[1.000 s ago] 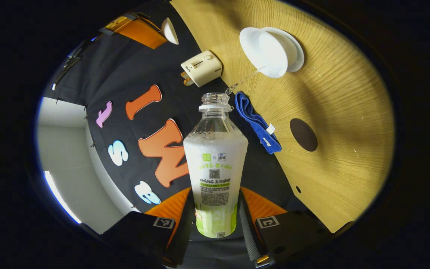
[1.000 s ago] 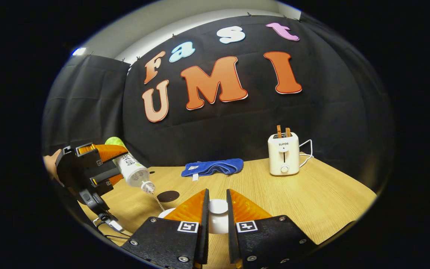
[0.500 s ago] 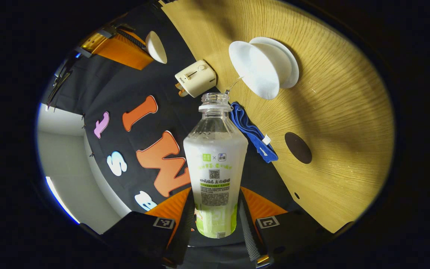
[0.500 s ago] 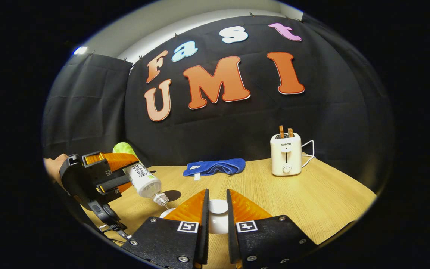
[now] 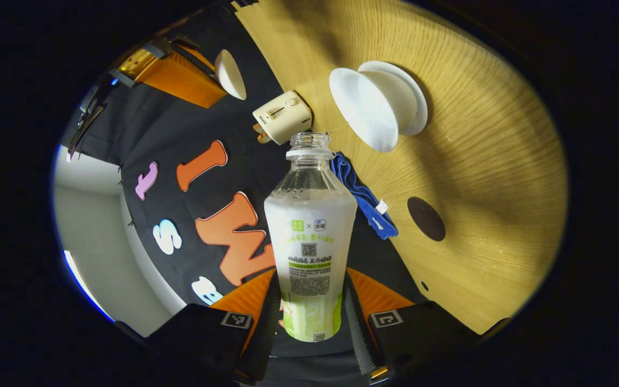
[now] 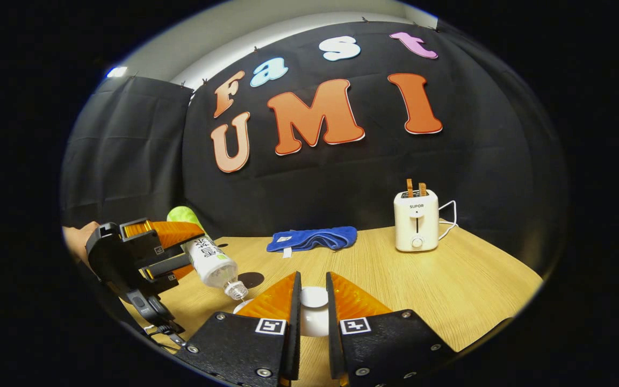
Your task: Open the teacup lid with one hand, grasp the water bottle and pour water into the teacup with the other hand; after pouring, place the water bottle on the coaster and then close the teacup lid.
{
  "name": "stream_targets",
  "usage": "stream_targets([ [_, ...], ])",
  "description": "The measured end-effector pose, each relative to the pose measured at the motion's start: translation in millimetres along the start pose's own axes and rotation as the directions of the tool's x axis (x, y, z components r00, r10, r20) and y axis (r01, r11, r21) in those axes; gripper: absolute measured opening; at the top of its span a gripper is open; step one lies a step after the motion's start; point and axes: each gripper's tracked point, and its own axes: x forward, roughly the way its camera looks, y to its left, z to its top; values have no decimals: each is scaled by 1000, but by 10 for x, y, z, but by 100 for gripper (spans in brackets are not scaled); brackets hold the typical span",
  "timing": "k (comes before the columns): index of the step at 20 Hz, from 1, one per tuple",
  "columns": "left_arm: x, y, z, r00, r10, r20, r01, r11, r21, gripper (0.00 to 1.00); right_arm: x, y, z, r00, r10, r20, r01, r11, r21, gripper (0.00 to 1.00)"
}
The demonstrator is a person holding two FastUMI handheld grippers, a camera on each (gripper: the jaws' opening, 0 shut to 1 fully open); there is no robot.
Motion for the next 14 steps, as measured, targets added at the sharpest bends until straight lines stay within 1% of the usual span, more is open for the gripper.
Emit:
stream_targets([
  [1,3,-4,8,1000,-2,8,2,999,-33,63,11,17,-12,1000,3,-3,-3,1000,-3,23],
  [2,1,-34,-1,1000,-7,7,8,997,-74,65,21,32,-13,1000,5,-5,-5,1000,-8,23],
  [3,-13,-61,-19,1000,-8,6,9,992,-126,62,21,44,-21,1000,5,-7,-5,1000,-12,23],
  [4,-5,-113,-14,1000,-18,14,21,980,-197,65,22,42,-8,1000,2,-6,-2,1000,-15,23],
  [5,38,-178,-14,999,-36,26,42,960,-278,61,20,42,32,1000,1,-1,-1,1000,-19,23],
  [6,64,-185,-28,999,-32,27,39,939,-341,61,14,54,55,1000,3,6,-3,1000,-24,22],
  [7,88,-182,-58,999,-24,24,31,920,-390,63,7,60,87,1000,3,15,-2,1000,-28,22],
  [8,92,-185,-82,1000,-18,19,24,893,-449,65,10,57,111,1000,3,19,-2,999,-32,22],
  [9,118,-220,-124,1000,-17,10,20,854,-519,65,5,48,136,1000,-1,24,2,999,-35,22],
  [10,125,-227,-143,1000,-11,8,14,797,-604,65,3,20,157,1000,-8,28,9,999,-38,22],
  [11,112,-251,-182,1000,-12,-1,8,721,-693,60,0,-14,177,999,-17,31,18,999,-38,22],
  [12,99,-239,-224,1000,-9,-18,-8,652,-758,61,-5,-41,179,999,-24,33,25,999,-35,22],
  [13,73,-196,-313,999,-1,-36,-28,593,-805,61,-9,-72,196,999,-31,34,32,999,-34,22],
  [14,58,-177,-382,999,5,-54,-48,543,-838,65,-17,-97,208,999,-36,37,38,999,-33,23],
])
